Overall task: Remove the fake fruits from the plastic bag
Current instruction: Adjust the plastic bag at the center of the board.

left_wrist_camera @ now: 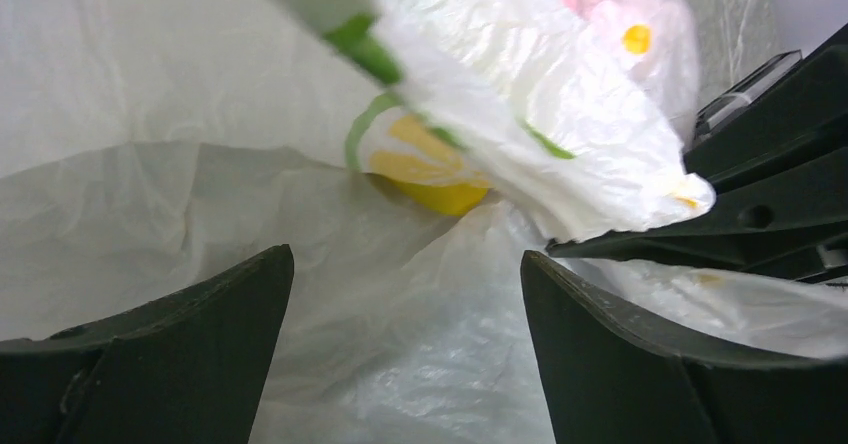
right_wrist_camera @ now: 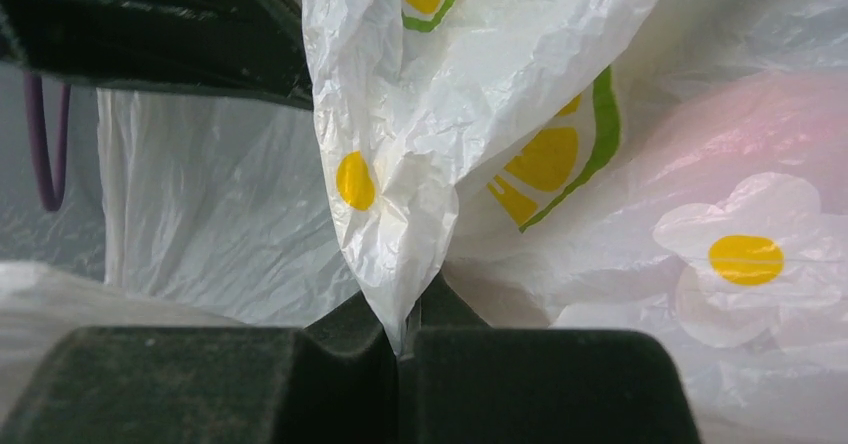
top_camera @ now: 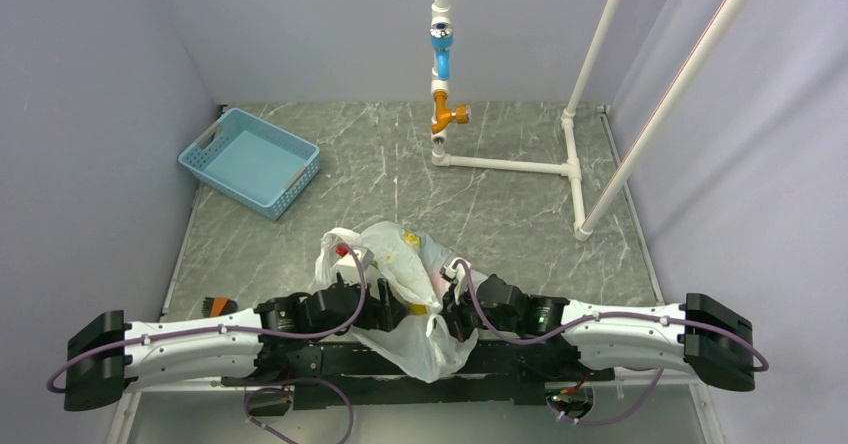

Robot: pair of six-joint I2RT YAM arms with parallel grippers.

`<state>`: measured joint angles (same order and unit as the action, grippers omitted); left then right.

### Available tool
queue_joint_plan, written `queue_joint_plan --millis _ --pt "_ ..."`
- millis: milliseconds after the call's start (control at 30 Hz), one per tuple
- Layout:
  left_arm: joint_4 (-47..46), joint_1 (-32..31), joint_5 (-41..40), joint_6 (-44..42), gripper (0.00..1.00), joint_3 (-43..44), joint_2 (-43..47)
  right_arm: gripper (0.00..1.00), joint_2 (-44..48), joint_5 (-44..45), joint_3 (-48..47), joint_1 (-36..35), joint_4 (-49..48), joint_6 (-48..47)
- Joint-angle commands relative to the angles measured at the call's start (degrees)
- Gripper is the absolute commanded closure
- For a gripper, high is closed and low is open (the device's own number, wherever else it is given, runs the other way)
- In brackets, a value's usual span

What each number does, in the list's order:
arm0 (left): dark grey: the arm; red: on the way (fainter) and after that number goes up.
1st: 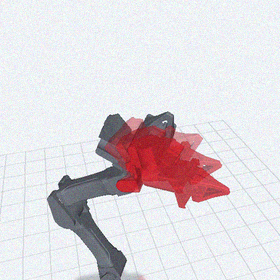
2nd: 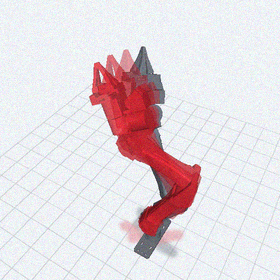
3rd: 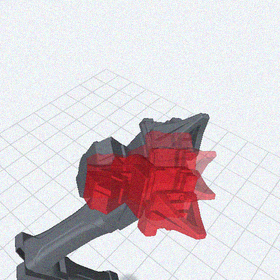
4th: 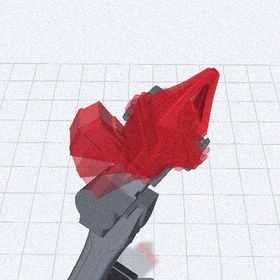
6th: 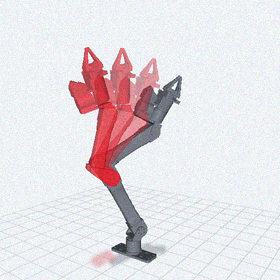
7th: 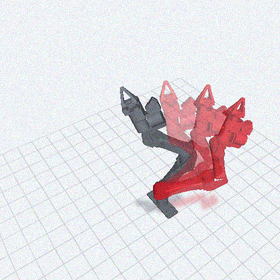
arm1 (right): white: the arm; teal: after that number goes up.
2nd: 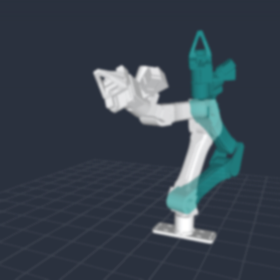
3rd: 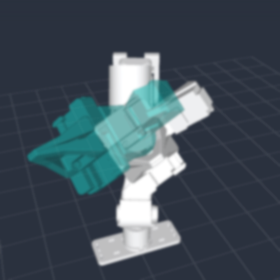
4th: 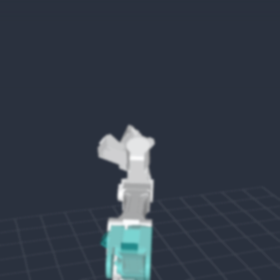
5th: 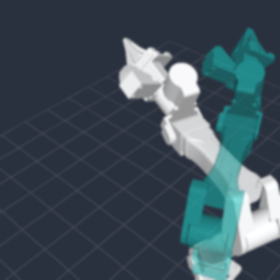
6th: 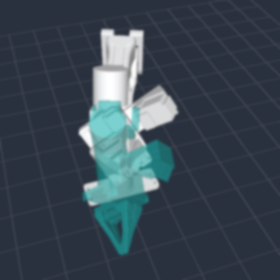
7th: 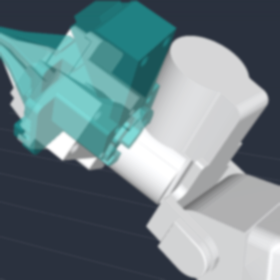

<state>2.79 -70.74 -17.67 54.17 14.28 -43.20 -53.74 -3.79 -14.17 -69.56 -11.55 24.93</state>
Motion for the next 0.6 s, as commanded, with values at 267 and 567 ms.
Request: queue_joint_plan --millis 267,567 --pt "-0.36 0.25 -7.54 6.37 0.31 12.87 -14.77 1.0 10.29 12.01 -3.42 -0.38 6.2 -0.11" --pt "0.1 1.98 -7.15 10.95 0.09 15.5 -22.32 1.0 10.34 11.54 -3.46 -0.31 5.41 -0.32"
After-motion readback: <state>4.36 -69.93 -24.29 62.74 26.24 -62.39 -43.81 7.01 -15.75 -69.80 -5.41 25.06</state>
